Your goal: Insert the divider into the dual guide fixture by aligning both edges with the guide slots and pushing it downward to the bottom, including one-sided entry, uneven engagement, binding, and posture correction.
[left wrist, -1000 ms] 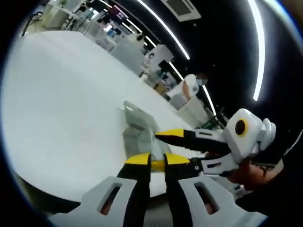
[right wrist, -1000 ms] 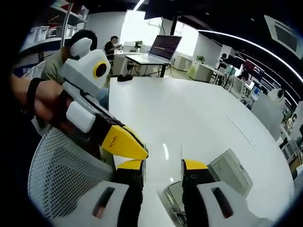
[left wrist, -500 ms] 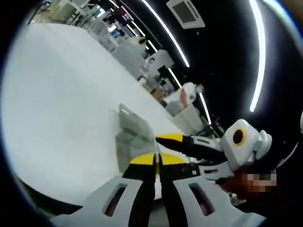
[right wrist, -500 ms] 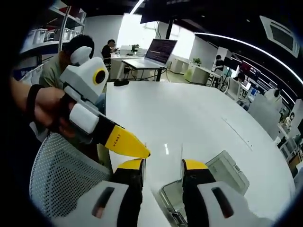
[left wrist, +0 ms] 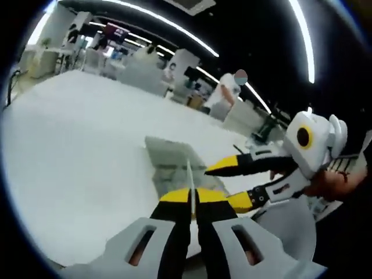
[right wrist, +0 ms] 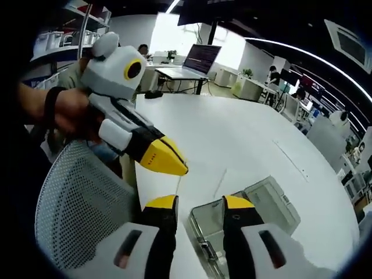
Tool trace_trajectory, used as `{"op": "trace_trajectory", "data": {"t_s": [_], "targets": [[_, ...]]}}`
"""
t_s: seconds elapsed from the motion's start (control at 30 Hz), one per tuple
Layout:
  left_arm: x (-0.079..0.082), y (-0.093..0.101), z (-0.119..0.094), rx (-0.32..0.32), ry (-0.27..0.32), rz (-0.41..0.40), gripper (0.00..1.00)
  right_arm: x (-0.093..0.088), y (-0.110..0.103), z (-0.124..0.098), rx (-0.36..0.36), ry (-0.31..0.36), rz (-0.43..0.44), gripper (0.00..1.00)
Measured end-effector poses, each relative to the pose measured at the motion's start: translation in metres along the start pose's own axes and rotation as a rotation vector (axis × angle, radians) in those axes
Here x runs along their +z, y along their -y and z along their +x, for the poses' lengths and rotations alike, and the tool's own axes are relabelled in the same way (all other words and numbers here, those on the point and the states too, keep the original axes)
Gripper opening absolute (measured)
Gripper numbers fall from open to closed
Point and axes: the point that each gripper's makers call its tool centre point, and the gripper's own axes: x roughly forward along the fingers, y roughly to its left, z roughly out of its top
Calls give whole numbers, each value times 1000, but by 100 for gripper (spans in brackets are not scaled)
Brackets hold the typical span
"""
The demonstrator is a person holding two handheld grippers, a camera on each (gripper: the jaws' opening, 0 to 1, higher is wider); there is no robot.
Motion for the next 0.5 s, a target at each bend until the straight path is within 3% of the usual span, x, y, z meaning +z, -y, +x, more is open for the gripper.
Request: {"op": "trace_trajectory", "data": {"t_s": [0.23,0.5], "targets": [[-8,11,6,5,-63,152,0,-6,6,-13,30,-23,-78,25],[-13,24,9,-18,-85,227,0,-8,5,-17,81,-48,-197,22]]}}
